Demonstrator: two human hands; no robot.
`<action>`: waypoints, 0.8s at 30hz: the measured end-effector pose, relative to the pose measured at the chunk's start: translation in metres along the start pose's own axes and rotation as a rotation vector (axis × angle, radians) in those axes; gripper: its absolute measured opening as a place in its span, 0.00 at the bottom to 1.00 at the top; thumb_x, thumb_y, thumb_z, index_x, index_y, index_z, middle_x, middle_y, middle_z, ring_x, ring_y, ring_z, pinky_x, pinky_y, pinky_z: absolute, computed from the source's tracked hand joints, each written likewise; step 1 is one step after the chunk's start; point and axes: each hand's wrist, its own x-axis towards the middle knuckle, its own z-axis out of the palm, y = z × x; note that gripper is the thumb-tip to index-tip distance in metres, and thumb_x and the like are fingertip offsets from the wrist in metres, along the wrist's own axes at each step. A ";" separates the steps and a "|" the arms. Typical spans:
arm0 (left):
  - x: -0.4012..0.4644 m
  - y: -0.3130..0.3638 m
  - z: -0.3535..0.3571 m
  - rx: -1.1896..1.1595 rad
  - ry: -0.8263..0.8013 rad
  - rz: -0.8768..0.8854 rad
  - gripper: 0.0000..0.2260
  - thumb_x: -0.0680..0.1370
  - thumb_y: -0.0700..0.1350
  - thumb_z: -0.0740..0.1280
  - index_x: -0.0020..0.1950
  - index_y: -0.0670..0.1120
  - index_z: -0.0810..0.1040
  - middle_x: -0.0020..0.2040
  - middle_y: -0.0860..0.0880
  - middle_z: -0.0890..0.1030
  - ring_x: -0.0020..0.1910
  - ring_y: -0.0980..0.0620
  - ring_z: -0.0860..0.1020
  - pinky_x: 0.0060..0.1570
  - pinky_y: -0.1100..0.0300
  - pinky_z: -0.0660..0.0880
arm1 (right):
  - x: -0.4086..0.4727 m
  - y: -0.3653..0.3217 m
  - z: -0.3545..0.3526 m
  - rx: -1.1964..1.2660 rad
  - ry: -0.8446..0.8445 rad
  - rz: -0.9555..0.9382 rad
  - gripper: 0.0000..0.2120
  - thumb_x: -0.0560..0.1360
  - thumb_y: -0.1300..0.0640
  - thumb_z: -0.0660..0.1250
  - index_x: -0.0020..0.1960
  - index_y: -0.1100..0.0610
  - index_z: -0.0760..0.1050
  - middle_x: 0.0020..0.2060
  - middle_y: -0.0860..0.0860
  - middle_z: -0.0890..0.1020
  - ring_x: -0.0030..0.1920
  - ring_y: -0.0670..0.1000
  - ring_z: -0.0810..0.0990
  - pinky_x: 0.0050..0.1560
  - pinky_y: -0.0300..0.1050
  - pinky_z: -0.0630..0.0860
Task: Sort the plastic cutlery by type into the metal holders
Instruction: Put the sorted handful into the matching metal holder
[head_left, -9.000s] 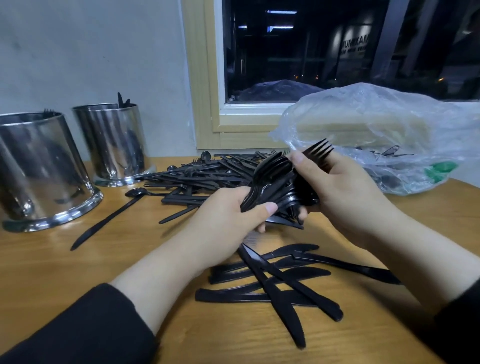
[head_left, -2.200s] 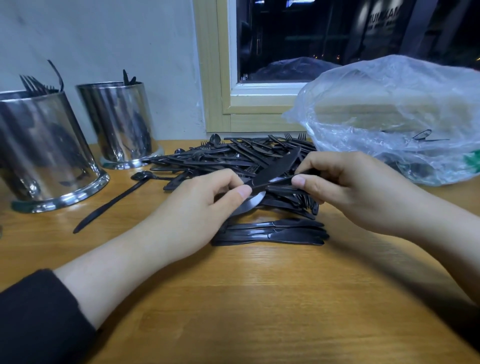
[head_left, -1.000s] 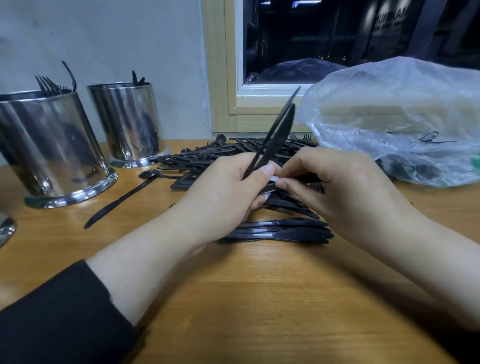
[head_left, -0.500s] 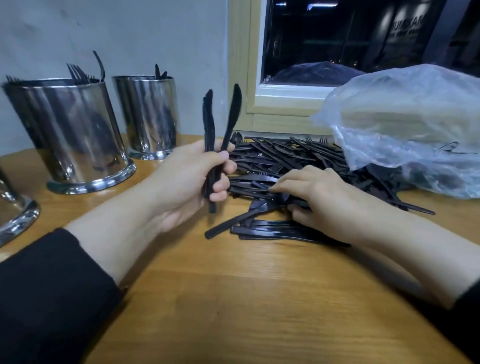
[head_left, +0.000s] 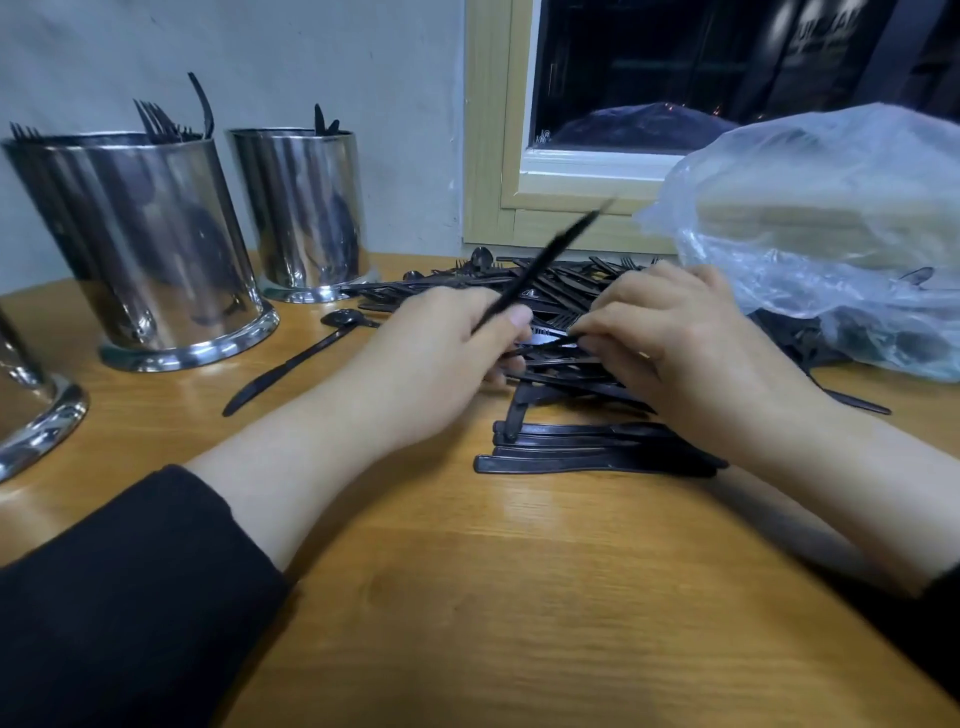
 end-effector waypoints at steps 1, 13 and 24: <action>-0.002 0.001 0.002 0.027 -0.065 0.013 0.13 0.85 0.54 0.60 0.48 0.51 0.81 0.36 0.57 0.84 0.33 0.61 0.81 0.39 0.65 0.77 | 0.001 -0.001 -0.003 -0.010 0.033 -0.004 0.12 0.81 0.51 0.62 0.54 0.54 0.82 0.47 0.49 0.81 0.48 0.55 0.76 0.49 0.55 0.67; -0.007 0.003 0.021 -0.355 0.088 0.020 0.12 0.84 0.50 0.63 0.45 0.44 0.75 0.31 0.49 0.73 0.29 0.52 0.72 0.33 0.58 0.75 | -0.014 0.016 -0.050 0.238 -0.673 0.243 0.26 0.65 0.27 0.65 0.57 0.40 0.79 0.49 0.36 0.77 0.47 0.43 0.79 0.49 0.46 0.76; -0.008 0.002 0.028 -0.439 0.051 -0.084 0.11 0.82 0.50 0.66 0.48 0.43 0.81 0.28 0.52 0.69 0.26 0.53 0.66 0.28 0.62 0.66 | -0.017 0.009 -0.035 0.118 -0.815 0.244 0.25 0.72 0.31 0.65 0.65 0.41 0.77 0.53 0.36 0.73 0.55 0.41 0.75 0.58 0.43 0.74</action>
